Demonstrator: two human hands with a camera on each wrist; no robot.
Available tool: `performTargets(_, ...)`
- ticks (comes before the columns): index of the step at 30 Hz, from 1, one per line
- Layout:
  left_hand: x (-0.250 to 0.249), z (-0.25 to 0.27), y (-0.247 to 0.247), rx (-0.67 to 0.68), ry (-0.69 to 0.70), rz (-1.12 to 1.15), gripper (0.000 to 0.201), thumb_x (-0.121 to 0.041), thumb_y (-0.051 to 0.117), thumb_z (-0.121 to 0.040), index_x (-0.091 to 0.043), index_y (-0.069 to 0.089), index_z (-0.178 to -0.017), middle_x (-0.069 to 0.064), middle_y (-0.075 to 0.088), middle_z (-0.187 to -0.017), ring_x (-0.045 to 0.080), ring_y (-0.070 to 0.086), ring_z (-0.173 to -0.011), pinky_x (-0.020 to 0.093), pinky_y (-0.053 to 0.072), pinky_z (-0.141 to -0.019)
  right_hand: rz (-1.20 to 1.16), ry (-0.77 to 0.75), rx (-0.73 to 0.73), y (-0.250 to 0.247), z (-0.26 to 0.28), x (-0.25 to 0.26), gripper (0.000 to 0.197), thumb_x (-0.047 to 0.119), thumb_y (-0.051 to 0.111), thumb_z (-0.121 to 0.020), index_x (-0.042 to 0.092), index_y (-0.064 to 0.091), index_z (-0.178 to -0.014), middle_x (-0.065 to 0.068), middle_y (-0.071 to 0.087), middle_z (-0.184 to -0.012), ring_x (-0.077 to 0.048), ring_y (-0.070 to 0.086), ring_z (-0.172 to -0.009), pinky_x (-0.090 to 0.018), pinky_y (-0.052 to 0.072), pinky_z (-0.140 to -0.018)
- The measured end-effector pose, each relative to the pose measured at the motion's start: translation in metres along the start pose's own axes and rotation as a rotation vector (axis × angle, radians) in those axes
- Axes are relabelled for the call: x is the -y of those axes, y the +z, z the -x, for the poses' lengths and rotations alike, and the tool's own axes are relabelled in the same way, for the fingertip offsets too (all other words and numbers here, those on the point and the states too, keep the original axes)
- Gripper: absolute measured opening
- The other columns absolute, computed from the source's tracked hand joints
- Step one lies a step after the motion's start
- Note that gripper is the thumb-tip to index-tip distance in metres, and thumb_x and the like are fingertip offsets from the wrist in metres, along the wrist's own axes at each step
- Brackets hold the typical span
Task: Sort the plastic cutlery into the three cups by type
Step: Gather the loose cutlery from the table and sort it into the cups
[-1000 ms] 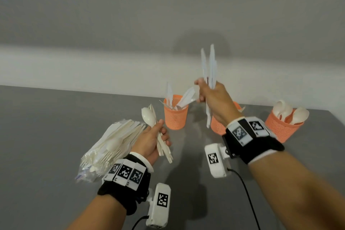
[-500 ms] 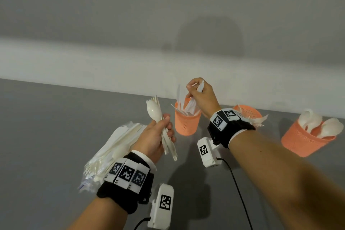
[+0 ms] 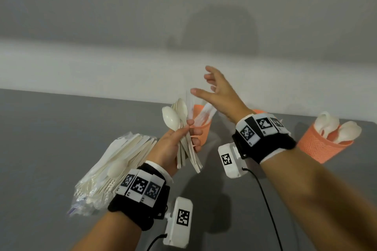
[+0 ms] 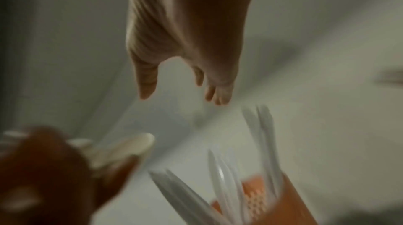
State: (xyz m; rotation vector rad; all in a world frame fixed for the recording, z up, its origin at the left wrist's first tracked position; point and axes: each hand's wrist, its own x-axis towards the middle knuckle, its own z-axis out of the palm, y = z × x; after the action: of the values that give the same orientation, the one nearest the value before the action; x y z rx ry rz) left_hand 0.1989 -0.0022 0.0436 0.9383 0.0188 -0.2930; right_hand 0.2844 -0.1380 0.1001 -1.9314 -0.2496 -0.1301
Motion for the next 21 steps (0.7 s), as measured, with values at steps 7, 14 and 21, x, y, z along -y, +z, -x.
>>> performTargets(7,0.015,-0.004,0.016,0.213,-0.005,-0.027,0.019,-0.025,0.048,-0.089,-0.011,0.052,-0.101,0.002,0.058,-0.074,0.014,0.058,-0.064,0.027,0.050,-0.060,0.279,0.009,0.065,-0.028,0.064,-0.001,0.011,0.010,0.062,-0.085,0.013,0.067,-0.076,-0.004,0.062,-0.074,-0.013,0.054,-0.069,-0.032,0.046,-0.072)
performTargets(14,0.035,0.006,0.057,0.083,0.128,-0.403,0.016,-0.010,0.041,-0.097,-0.012,0.055,-0.089,-0.003,0.050,-0.054,0.009,0.045,-0.044,0.020,0.040,-0.045,-0.094,0.256,0.238,-0.045,0.110,-0.014,0.020,0.027,0.049,-0.095,0.012,0.063,-0.091,0.002,0.063,-0.071,-0.015,0.062,-0.073,-0.033,0.045,-0.071)
performTargets(21,0.052,0.012,0.080,0.064,0.244,-0.867,0.013,-0.001,0.050,-0.088,-0.011,0.056,-0.084,0.001,0.056,-0.060,0.005,0.049,-0.039,0.019,0.043,-0.041,-0.333,0.295,0.053,-0.043,0.129,-0.018,0.027,0.010,0.064,-0.085,0.010,0.053,-0.110,-0.009,0.062,-0.077,-0.020,0.058,-0.059,-0.034,0.045,-0.052)
